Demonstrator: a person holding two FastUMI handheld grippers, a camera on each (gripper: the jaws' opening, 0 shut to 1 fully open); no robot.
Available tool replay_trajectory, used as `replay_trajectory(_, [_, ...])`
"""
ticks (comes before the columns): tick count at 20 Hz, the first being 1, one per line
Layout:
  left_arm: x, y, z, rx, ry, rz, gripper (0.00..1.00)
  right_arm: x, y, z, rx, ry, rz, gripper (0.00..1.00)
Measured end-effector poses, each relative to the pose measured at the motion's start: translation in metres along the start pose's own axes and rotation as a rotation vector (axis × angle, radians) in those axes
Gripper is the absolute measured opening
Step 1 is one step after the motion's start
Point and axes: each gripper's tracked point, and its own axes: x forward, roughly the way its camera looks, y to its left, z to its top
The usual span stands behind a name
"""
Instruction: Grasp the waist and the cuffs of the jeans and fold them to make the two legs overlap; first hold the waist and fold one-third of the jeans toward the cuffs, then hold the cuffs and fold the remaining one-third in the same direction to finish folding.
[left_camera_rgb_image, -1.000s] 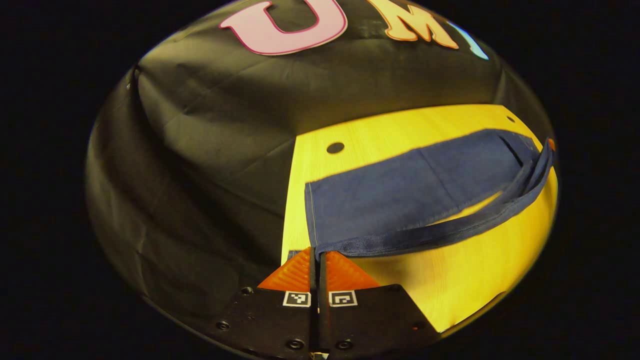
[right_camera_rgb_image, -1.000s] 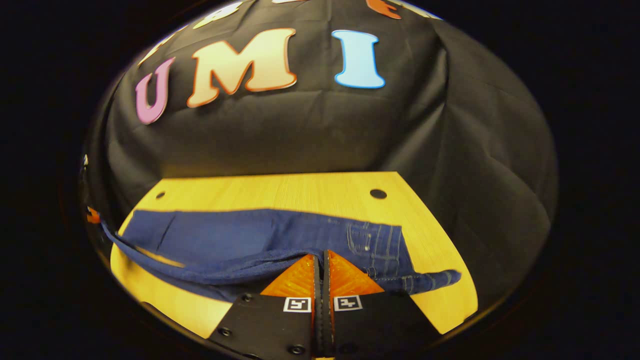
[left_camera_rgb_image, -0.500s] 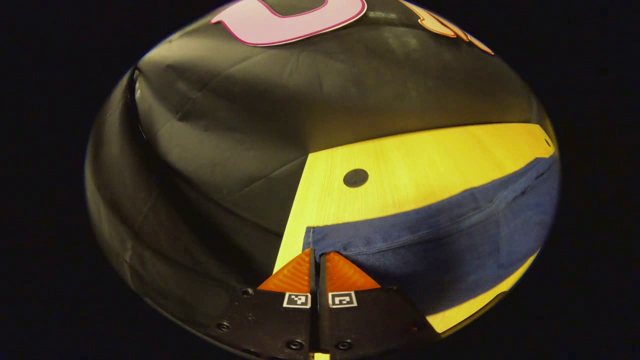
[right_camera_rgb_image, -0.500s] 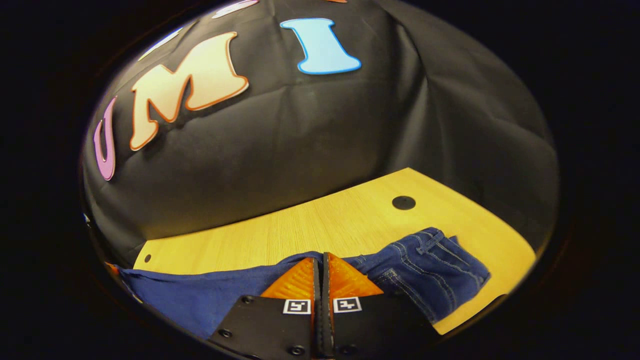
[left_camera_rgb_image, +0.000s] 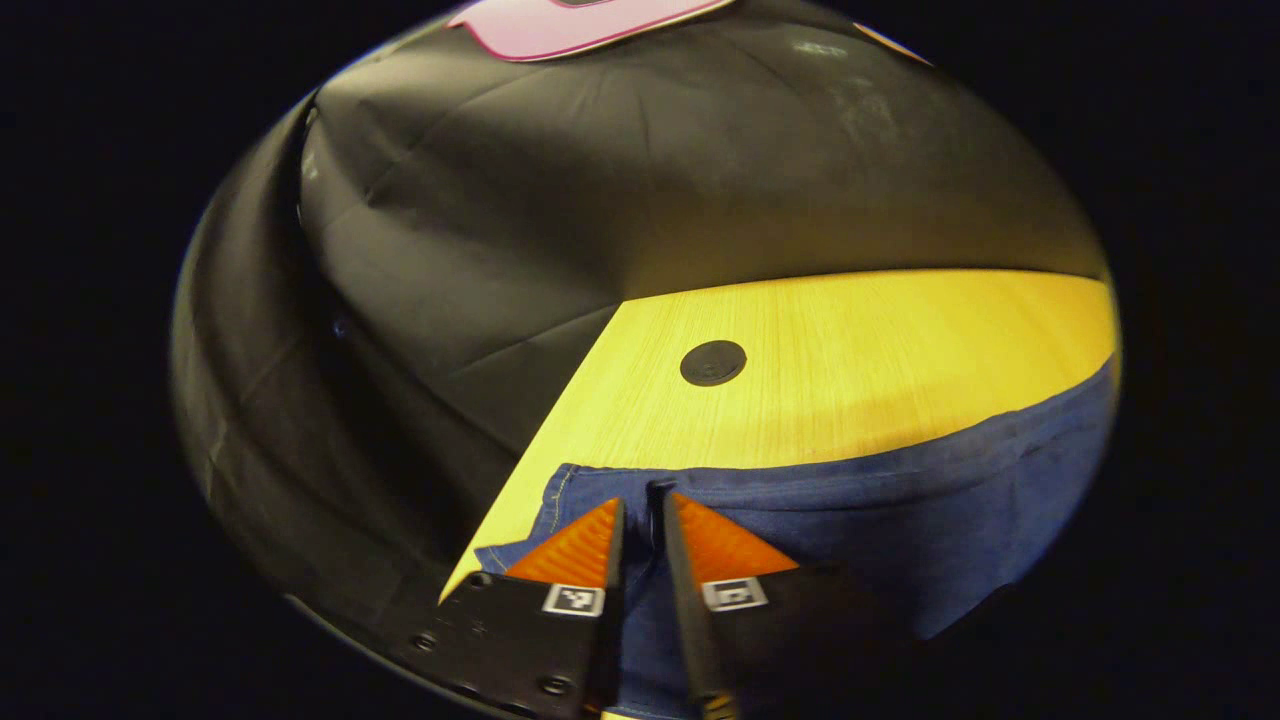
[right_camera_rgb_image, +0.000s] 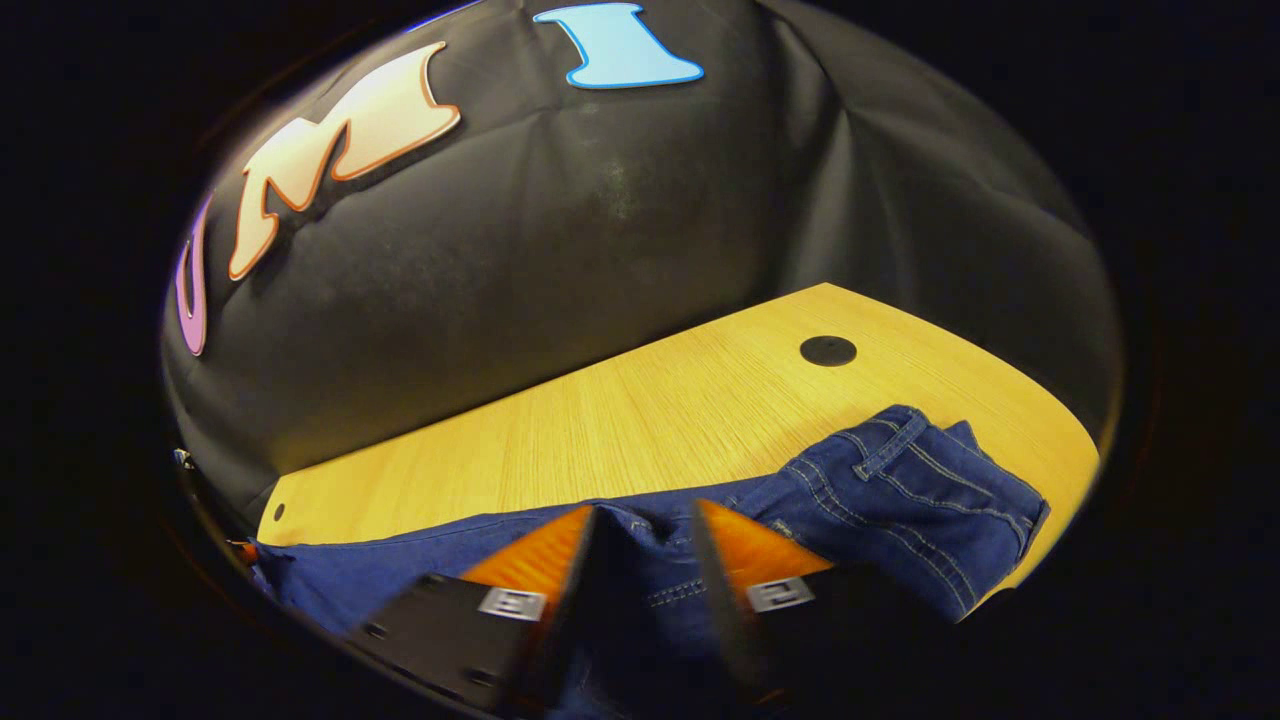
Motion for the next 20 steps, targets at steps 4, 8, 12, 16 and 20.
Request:
replay_trajectory(4, [-0.032,-0.008,0.02,-0.161,-0.087,-0.06,0.98,-0.031,-0.022,0.02,-0.037,-0.011,-0.01,0.97])
replay_trajectory(8, [-0.081,-0.014,0.026,-0.192,-0.133,-0.117,0.96,-0.068,-0.082,0.042,-0.057,-0.028,-0.098,0.97])
replay_trajectory(12, [-0.125,-0.015,0.015,-0.173,-0.134,-0.142,0.96,-0.096,-0.152,0.04,-0.007,-0.002,-0.208,0.97])
replay_trajectory(16, [-0.162,-0.015,0.01,-0.118,-0.149,-0.117,0.96,-0.104,-0.197,0.009,0.074,0.081,-0.256,0.97])
replay_trajectory(20, [-0.189,-0.034,-0.002,-0.136,-0.146,-0.143,0.96,-0.101,-0.21,-0.014,0.15,0.129,-0.248,0.97])
